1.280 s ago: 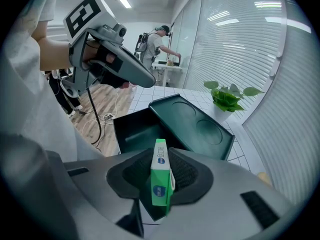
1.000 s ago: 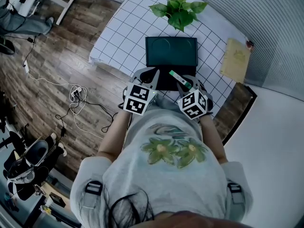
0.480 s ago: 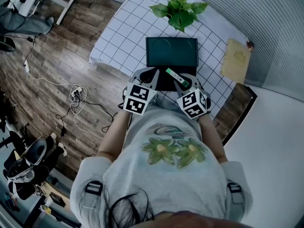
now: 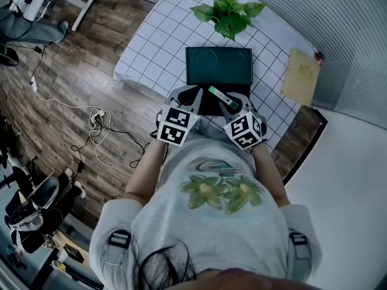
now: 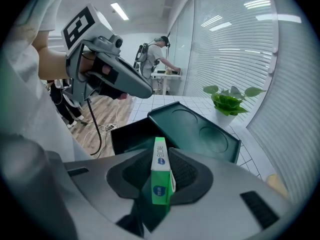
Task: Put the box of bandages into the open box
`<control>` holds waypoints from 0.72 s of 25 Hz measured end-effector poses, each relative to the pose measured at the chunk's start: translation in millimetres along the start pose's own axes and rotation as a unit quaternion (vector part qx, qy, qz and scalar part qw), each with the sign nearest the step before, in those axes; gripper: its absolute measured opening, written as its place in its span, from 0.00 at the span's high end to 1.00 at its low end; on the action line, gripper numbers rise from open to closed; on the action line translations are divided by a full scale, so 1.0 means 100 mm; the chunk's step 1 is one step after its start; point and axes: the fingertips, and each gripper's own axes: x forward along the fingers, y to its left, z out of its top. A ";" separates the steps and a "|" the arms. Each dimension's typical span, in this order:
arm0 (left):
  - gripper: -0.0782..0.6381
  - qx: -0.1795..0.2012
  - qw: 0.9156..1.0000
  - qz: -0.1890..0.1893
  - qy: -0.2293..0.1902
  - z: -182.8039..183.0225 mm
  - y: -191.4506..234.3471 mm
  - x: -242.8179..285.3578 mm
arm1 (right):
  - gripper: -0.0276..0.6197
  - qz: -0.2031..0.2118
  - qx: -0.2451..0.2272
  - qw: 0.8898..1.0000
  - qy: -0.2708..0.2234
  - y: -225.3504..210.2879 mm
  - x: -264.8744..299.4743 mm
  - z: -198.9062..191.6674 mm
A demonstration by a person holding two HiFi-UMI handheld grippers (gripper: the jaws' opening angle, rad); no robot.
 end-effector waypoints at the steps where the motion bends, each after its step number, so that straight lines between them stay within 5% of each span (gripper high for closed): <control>1: 0.88 0.000 1.000 0.000 0.000 0.00 0.00 0.00 | 0.81 0.000 -0.001 1.000 0.000 0.00 0.00 0.00; 18: 0.88 0.002 1.000 -0.002 0.002 0.00 -0.01 0.01 | 0.81 -0.009 -0.047 0.998 0.048 0.00 0.01 -0.18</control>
